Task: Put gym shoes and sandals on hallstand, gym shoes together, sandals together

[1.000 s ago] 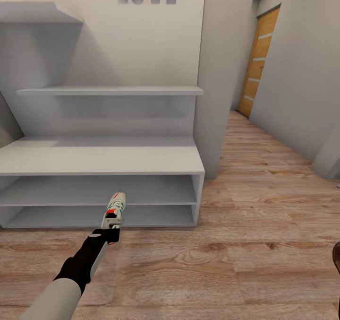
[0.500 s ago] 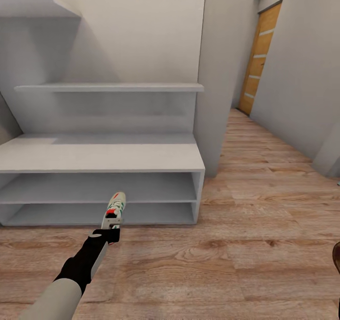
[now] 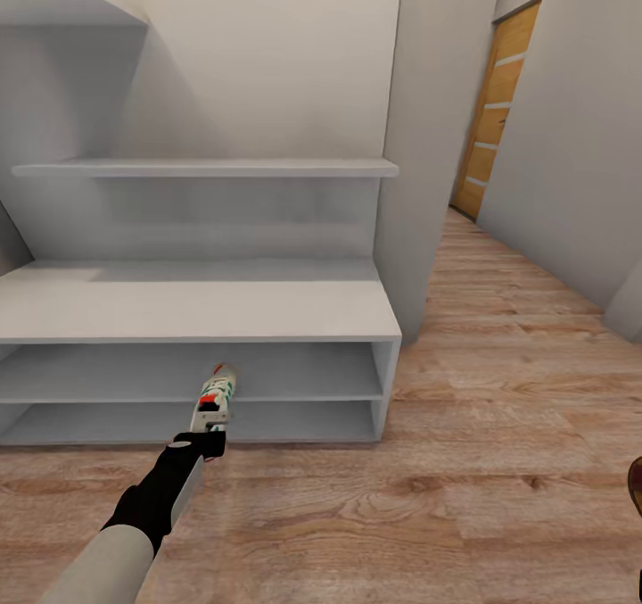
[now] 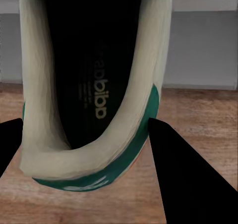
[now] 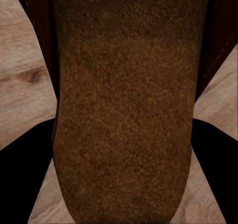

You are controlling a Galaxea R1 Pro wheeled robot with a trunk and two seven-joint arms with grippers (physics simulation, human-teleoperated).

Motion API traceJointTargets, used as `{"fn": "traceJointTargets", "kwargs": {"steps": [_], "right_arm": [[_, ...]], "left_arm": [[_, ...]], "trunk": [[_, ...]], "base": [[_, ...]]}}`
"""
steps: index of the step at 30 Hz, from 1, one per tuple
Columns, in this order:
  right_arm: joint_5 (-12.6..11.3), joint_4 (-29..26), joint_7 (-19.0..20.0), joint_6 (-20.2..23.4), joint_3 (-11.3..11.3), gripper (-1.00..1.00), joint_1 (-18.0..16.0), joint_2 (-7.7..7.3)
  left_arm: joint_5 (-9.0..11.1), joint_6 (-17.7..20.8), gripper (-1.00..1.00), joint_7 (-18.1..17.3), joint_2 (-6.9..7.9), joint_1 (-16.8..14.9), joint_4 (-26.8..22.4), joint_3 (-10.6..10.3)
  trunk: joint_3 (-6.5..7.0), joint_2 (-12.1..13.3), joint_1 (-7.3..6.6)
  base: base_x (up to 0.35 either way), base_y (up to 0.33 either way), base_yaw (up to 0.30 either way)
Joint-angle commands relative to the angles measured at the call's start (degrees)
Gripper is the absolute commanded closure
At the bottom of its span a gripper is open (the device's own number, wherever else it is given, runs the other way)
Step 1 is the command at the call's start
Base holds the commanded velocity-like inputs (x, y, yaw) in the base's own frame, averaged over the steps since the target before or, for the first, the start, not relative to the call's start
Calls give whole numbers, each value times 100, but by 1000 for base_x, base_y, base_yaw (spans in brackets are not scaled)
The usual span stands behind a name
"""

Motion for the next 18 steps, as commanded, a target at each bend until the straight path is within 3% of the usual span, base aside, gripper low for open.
{"fn": "traceJointTargets", "kwargs": {"steps": [1,9,18], "right_arm": [[-54,6,-8,-23,37,100,-4,-3],[-54,6,-8,-23,37,100,-4,-3],[-54,6,-8,-23,37,100,-4,-3]], "left_arm": [[-29,31,100,0,-1,-1,-6,2],[-29,31,100,0,-6,-1,-4,2],[-29,31,100,-1,-9,-1,-2,2]], "trunk": [[-5,-2,2],[-5,-2,2],[-5,-2,2]], "base": [[315,174,0],[317,169,0],[334,27,0]]}}
